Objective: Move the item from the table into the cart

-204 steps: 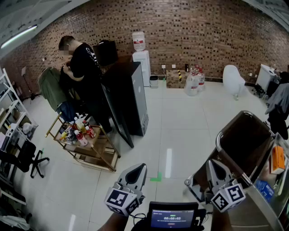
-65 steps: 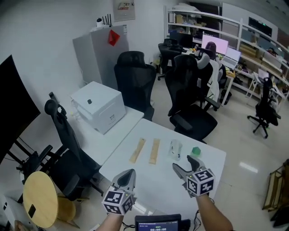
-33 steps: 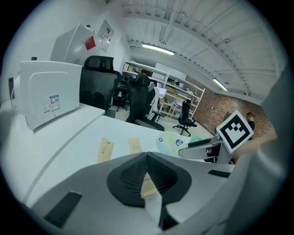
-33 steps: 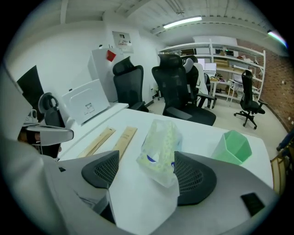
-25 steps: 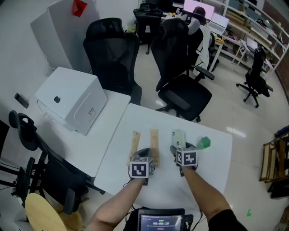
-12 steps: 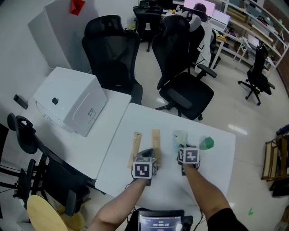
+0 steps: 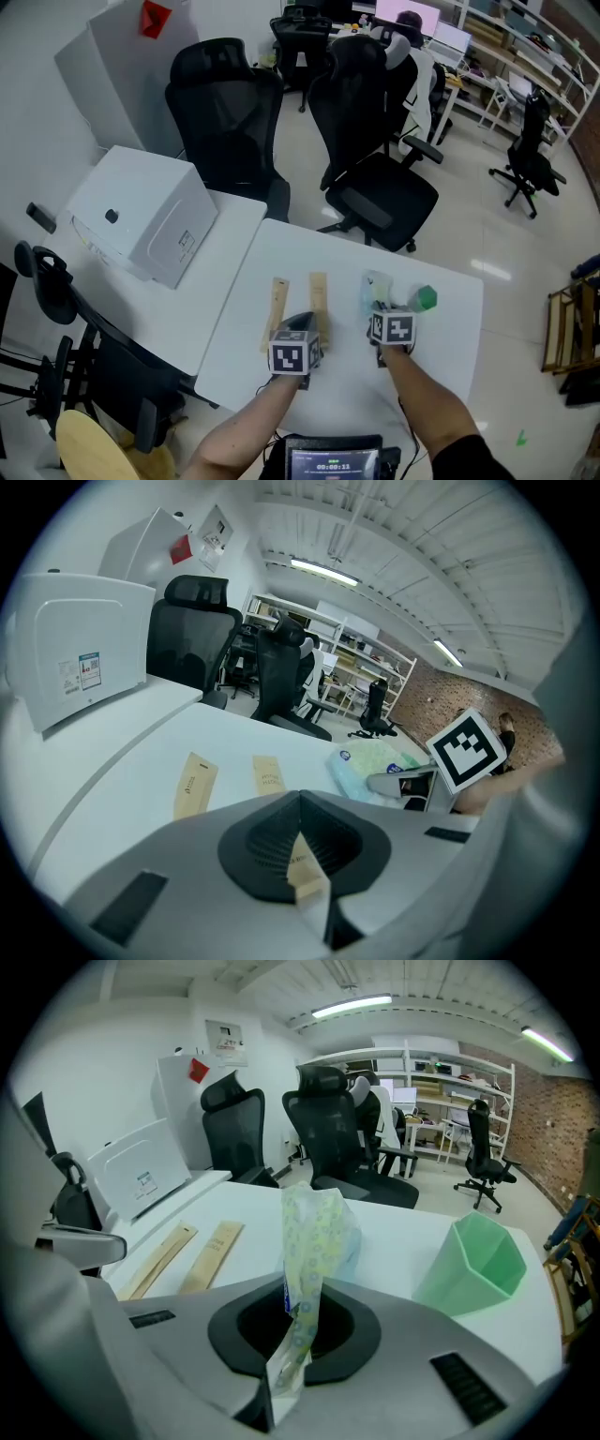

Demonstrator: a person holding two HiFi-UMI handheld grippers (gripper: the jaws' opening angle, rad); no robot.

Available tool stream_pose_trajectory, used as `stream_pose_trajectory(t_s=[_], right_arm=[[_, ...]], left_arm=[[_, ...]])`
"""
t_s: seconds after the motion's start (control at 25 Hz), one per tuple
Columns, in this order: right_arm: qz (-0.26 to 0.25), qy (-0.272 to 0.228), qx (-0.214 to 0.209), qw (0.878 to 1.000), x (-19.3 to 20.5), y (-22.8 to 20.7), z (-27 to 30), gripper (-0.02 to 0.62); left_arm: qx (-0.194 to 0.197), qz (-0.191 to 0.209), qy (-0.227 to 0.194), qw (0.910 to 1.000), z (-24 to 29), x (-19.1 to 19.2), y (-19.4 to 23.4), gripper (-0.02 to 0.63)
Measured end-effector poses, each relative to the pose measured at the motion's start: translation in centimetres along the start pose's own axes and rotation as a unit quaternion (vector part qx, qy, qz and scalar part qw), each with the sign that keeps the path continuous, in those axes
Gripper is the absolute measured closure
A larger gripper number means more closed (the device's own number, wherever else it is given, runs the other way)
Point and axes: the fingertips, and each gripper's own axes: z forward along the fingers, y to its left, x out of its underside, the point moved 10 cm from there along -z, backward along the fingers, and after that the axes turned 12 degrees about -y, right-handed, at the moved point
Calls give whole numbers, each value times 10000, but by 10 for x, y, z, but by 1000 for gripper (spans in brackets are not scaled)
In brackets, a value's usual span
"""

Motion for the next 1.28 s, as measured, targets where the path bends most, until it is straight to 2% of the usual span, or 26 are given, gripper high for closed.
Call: stream_pose_trajectory(t_s=[0.08,0.2,0.4,0.56,0.72,0.8,0.92,1.0,1.16,1.28], right_arm=[[-17,-124,-85,9999,-7,2,-13,595],[-20,-385,-202,9990,-19,6,-44,595],[39,-965,-567,9937,-46,10,-131,595],[108,-1384,-921,9860,-55,2,-208,595],[165,-1790,-1122,9773,-52,-12,-283,595],[153,-2007,-1194,9722,-48,-22,-323,595],[18,-2307,-1243,9650,-40,-33,-372,595],[-67,-2464,-1293,9605,-32,-35,-400,595],[-156,-2708,-1402,9522,-17,-46,-455,595],[-169,-2849,-1479,9469,-5,-59,-491,595]], left_arm=[[47,-5,-92,9999,-8,-6,-5,604],[145,-44,-491,9987,-32,-20,-16,604],[146,-126,-1045,9943,-93,-45,-46,604],[142,130,-1394,9900,-141,-56,-85,604],[31,262,-1478,9887,-185,-51,-135,604],[133,400,-1708,9844,-206,-48,-165,604],[245,846,-2401,9667,-234,-44,-203,604],[350,961,-2662,9585,-250,-38,-224,604],[500,934,-2709,9568,-275,-25,-262,604],[474,927,-2746,9559,-289,-15,-287,604]])
